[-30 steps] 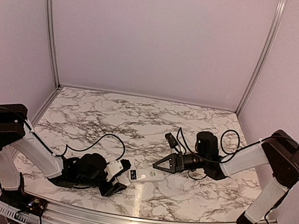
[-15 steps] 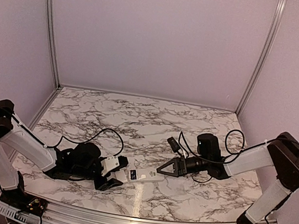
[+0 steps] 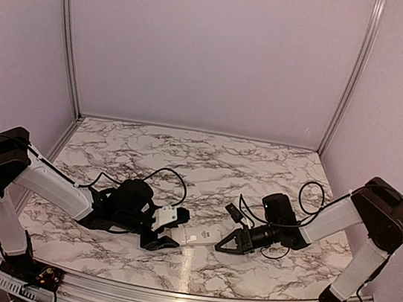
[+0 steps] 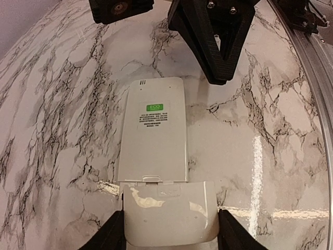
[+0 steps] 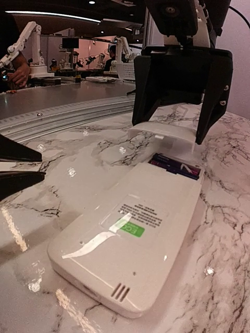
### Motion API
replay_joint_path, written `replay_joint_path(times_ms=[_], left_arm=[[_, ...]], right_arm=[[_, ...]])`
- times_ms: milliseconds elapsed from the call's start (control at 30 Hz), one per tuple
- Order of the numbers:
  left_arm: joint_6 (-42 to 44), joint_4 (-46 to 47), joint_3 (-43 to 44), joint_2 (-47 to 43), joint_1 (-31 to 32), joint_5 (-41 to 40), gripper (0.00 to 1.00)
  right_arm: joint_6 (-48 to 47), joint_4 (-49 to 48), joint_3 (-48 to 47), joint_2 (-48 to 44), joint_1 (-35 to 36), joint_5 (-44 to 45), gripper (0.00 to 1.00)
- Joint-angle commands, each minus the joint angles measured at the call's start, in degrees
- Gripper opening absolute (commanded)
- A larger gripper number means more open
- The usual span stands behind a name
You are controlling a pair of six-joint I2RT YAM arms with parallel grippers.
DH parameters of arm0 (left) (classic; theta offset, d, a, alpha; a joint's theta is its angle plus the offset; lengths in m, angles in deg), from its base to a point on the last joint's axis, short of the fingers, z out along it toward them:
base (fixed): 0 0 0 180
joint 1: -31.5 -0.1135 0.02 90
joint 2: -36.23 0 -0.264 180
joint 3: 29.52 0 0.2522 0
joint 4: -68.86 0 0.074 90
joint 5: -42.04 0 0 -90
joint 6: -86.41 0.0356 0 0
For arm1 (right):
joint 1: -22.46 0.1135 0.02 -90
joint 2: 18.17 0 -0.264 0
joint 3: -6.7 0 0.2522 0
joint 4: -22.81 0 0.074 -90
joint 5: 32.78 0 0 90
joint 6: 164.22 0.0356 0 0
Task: Load the batteries into the remote control
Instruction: Place the battery cover on the remote control without the battery cover.
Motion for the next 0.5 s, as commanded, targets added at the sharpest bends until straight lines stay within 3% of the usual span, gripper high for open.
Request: replay_joint_path(times_ms=[0,467], left_arm=[[2.65,-3.83,2.34,2.07,-0.94,3.87,0.35],[3.18,-5.12,5.20,5.91,-3.33,4.47,0.36]], right_arm=[[0.01,-2.55,-0.11,2.16,-0.37,1.14,0.06],[0.44,-3.89,-2.15,5.67,-0.94,2.03,0.06]])
